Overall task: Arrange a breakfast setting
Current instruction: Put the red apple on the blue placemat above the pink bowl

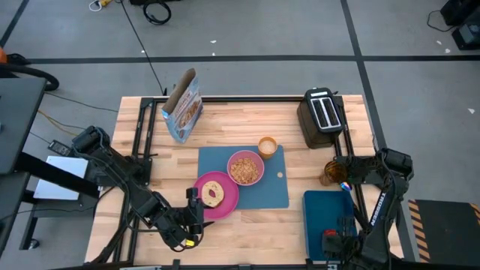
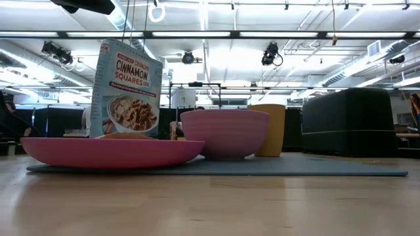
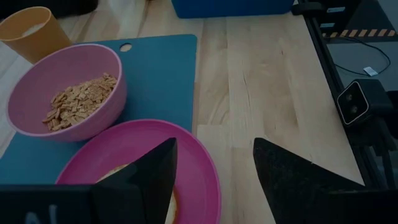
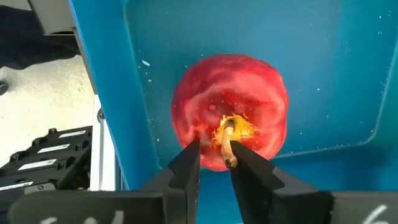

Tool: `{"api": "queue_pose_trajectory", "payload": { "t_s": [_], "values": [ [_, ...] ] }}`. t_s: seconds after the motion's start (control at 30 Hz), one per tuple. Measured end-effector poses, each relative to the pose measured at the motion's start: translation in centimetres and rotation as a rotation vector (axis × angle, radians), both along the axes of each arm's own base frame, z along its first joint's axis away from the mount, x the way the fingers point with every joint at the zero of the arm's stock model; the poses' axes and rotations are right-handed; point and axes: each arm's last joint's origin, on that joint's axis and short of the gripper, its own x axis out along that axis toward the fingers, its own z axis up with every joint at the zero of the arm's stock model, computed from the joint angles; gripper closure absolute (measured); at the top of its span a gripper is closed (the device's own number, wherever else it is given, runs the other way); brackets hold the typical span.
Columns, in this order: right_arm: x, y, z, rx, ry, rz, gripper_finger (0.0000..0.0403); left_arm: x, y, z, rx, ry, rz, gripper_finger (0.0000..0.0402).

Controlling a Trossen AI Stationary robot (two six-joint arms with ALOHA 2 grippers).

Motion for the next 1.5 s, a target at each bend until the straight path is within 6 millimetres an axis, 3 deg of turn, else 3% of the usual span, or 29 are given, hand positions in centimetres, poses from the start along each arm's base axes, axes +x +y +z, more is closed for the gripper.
{"api": "queue_pose_trajectory", "payload": {
  "t_s": [0.23,1.1,1.23,1.4,1.5],
  "values": [
    [-0.06,0.01,0.04,0.008,0.017,0.000,0.0325,-0.01,0.01,0.02,-0.001,-0.001,0.000,0.0182],
    [0.36,-0.24,0.14,-0.019,-0.042,-0.003,0.0313,0.12,0.03,0.12,-0.011,-0.011,0.004,0.0182],
    [0.37,-0.25,0.14,-0.021,-0.044,-0.005,0.0327,0.13,0.02,0.13,-0.011,-0.011,0.004,0.0182],
    [0.28,-0.21,0.14,-0.009,-0.017,-0.008,0.0380,0.14,0.04,0.14,-0.002,-0.015,0.005,0.0182],
    [0.25,-0.19,0.15,-0.003,-0.003,-0.009,0.0384,0.10,0.01,0.15,0.018,-0.014,-0.007,0.0182]
  ]
}}
